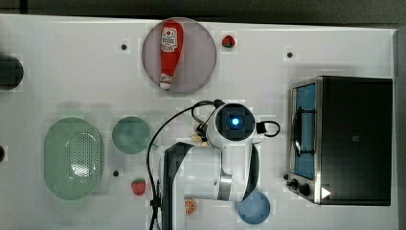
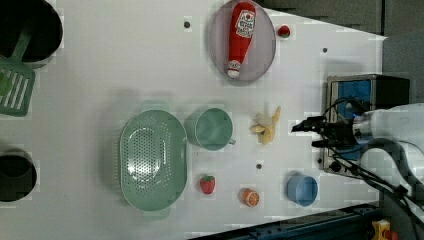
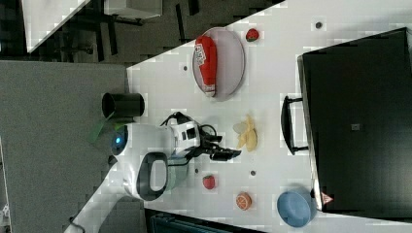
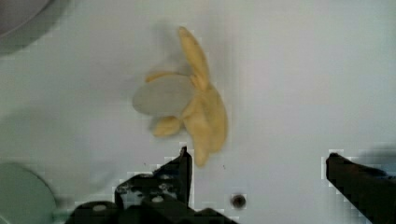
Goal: Pick Banana and place it in mug.
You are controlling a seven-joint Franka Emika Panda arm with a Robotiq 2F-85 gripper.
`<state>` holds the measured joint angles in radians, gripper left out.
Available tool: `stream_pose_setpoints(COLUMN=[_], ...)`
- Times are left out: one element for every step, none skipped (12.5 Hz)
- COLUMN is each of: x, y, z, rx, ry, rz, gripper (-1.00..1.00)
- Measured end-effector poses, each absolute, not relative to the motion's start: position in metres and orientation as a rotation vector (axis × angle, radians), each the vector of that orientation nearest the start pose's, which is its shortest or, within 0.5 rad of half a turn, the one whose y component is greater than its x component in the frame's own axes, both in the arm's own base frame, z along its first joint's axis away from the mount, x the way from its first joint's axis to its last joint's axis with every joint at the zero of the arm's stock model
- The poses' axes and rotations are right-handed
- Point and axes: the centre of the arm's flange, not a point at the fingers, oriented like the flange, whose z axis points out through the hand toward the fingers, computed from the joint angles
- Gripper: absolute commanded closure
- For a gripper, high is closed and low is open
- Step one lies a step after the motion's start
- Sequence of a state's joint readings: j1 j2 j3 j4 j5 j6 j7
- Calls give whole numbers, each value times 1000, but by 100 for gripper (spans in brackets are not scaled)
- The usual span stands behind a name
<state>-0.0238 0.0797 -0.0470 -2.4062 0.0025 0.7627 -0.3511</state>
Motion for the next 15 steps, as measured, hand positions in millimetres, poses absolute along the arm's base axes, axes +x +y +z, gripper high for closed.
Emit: stream_pose_setpoints(x=[482,487,490,490,489,491,492,493,487,481,474,469,468,469,474], y=[-31,-28,-24,-23,-24,-25,-22,-16,-11,-4,0,4,5,5,1], z=[261,256,250,241,228,213,191,176,157,141,130,128,128,132,139], rx=[-3082,-3098,-3104,-3110,-3109,-3108,-3115,-3111,-3113,-3114,-3119,-3122,-3127,-3134,-3136], ry=[715,655,622,602,592,593,581,571,558,540,523,505,485,465,465], rz=[201,150,128,118,116,98,143,135,161,216,240,254,227,190,139], gripper=[-100,-100,-100,-100,-100,-100,-100,-100,-100,-100,-74,-32,-13,9,30])
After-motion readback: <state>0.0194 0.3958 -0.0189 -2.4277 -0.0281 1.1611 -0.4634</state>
